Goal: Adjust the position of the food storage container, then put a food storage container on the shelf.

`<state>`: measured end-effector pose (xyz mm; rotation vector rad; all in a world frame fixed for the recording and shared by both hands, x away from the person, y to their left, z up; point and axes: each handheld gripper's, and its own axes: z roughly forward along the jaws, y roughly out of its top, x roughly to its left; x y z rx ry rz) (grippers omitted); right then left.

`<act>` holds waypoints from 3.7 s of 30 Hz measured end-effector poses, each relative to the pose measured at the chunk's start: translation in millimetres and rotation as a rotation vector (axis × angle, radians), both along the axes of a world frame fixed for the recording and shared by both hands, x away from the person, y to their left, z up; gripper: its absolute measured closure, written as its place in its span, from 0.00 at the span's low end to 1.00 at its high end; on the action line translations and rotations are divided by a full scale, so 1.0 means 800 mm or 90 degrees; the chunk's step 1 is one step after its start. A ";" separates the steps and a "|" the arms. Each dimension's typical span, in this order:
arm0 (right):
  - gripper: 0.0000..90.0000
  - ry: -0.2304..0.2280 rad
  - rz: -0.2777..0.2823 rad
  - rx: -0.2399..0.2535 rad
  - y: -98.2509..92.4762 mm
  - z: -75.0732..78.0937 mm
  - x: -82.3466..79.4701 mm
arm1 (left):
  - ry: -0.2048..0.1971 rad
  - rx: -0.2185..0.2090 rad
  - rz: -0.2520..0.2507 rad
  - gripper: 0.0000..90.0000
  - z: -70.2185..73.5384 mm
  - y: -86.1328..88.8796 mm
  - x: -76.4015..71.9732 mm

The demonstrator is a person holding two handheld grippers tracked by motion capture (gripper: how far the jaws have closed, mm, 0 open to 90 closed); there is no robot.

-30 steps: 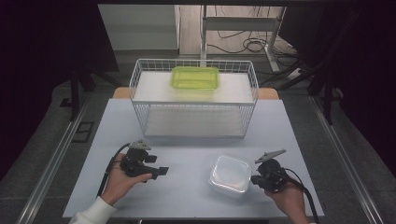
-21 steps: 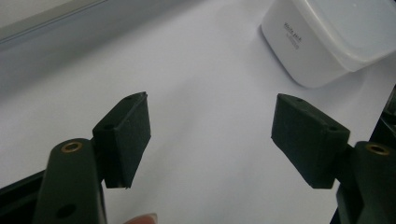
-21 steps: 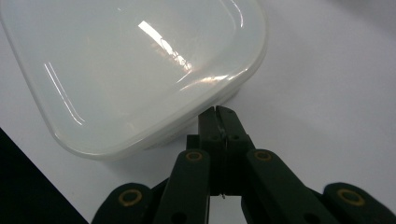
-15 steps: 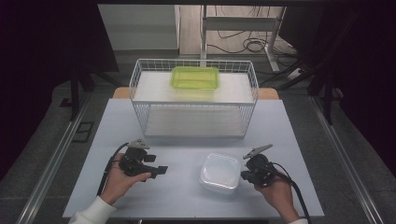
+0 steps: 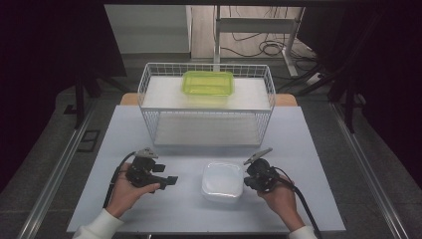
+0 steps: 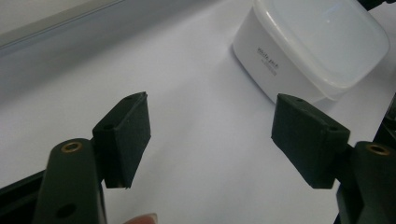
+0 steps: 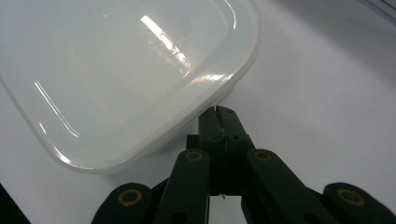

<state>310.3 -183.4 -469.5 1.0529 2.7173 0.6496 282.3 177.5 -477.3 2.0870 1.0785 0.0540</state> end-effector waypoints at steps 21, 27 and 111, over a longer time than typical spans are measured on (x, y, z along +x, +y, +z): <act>0.99 -0.016 0.039 0.007 0.054 -0.005 0.010 | -0.002 -0.005 0.005 0.31 0.002 0.003 0.000; 0.99 -0.024 0.034 0.019 0.048 -0.001 0.009 | -0.004 -0.005 0.006 0.31 0.002 0.003 -0.001; 0.57 0.166 -0.116 0.375 0.002 -0.016 0.015 | 0.223 -0.234 0.056 0.59 -0.033 -0.032 0.021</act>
